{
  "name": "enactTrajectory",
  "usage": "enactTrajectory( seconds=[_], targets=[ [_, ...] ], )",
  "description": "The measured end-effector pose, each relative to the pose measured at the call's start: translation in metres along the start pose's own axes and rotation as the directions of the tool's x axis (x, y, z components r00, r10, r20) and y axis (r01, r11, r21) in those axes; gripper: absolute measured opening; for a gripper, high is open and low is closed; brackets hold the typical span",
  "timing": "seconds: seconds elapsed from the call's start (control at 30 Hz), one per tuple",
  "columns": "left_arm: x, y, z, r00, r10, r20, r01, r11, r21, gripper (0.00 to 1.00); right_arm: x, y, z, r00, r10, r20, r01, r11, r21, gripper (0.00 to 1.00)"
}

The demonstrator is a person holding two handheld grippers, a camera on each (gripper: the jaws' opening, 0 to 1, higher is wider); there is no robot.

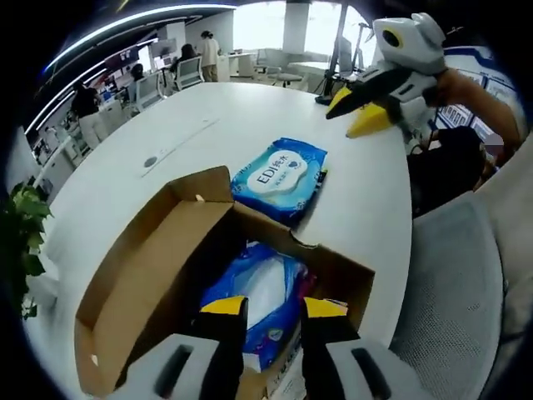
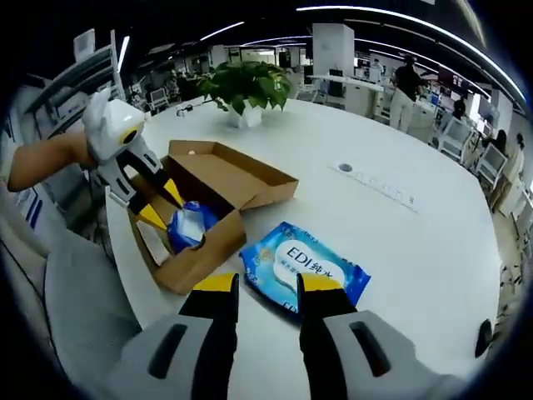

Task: Operate the shoe box by opening the lid, removing the specified soft item, and placing it in the target area until the item is outside and the box remains undamaged.

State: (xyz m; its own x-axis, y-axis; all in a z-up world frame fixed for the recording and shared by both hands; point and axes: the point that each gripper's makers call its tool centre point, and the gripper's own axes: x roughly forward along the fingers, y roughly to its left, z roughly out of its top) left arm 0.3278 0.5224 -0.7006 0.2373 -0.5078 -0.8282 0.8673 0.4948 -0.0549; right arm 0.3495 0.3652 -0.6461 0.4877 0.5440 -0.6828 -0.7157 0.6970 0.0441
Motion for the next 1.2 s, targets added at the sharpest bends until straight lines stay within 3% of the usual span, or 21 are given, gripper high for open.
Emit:
enactTrajectory(
  seconds=[0.3,0.5,0.7,0.93,1.2],
  targets=[
    [0.006,0.008,-0.017,0.999,-0.041,-0.031,0.042,0.998,0.037,0.24,0.017,0.02,0.007,0.999,0.044,-0.026,-0.046,0.995,-0.091,0.24],
    [0.013,0.006,-0.025,0.995,-0.071,-0.064,0.078,0.99,0.114,0.24,0.032,0.032,0.012,0.996,0.077,-0.046,-0.083,0.988,-0.131,0.24],
    [0.021,0.005,-0.029,0.99,-0.11,-0.091,0.124,0.978,0.168,0.15,0.05,0.044,0.019,0.992,0.113,-0.056,-0.12,0.979,-0.166,0.22],
    [0.02,0.01,-0.033,0.991,-0.102,-0.091,0.115,0.982,0.152,0.02,0.073,0.061,0.028,0.985,0.16,-0.065,-0.17,0.965,-0.2,0.19],
    [0.019,0.008,-0.034,0.991,-0.118,-0.069,0.124,0.987,0.104,0.0,0.1,0.079,0.028,0.974,0.202,-0.106,-0.223,0.943,-0.247,0.16]
  ],
)
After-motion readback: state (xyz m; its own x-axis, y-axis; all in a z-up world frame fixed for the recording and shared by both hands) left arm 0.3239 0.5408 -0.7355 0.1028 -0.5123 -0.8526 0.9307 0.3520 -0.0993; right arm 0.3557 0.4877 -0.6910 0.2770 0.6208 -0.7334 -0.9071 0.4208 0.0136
